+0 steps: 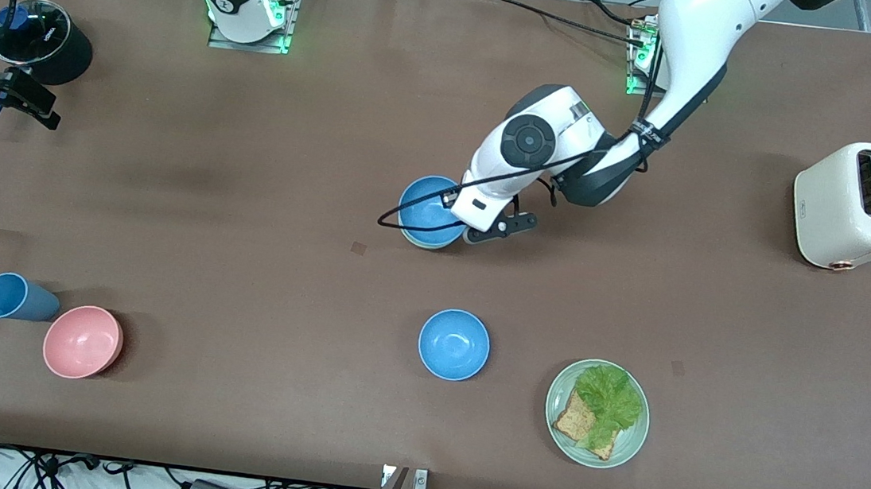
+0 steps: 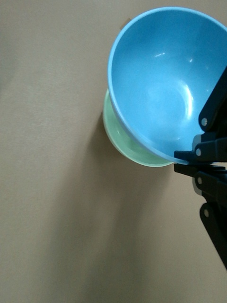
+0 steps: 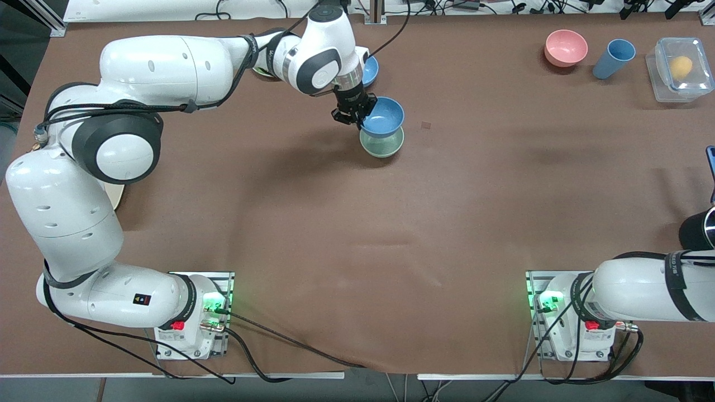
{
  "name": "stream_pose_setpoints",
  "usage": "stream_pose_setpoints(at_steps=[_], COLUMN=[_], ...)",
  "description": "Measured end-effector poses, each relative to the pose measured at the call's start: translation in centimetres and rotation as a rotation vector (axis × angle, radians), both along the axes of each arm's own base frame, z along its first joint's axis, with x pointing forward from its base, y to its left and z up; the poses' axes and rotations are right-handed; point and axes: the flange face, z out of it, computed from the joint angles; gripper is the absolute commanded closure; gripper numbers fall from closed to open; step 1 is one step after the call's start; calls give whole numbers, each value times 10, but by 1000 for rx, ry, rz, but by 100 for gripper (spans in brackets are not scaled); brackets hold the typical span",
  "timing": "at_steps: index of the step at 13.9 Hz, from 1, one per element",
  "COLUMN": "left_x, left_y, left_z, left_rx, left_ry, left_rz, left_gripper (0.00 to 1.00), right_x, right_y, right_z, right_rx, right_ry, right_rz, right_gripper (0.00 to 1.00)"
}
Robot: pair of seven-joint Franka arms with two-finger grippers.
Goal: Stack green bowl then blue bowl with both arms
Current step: 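Lower the blue bowl into the green bowl and open the left gripper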
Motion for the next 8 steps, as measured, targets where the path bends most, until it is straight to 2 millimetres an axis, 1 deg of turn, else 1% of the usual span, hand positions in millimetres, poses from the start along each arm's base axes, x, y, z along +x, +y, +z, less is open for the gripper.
stream_pose_setpoints(at_steps=[3, 4, 6, 7, 8], left_x=[-6, -6, -7, -6, -3], left_y=[-10, -12, -13, -12, -9], left_z=[-4, -8, -18, -21, -23], left_rx=[-3, -6, 4, 7, 9], left_ry=[-27, -36, -46, -46, -46], left_rz=[0, -5, -10, -8, 0], left_gripper=[99, 94, 62, 58, 57], right_x=[0, 0, 0, 0, 0], right_y=[0, 0, 0, 0, 0], right_z=[0, 0, 0, 0, 0], right_rx=[0, 0, 0, 0, 0], right_ry=[0, 0, 0, 1, 1], right_rz=[0, 1, 1, 1, 1], right_gripper=[0, 0, 0, 0, 0])
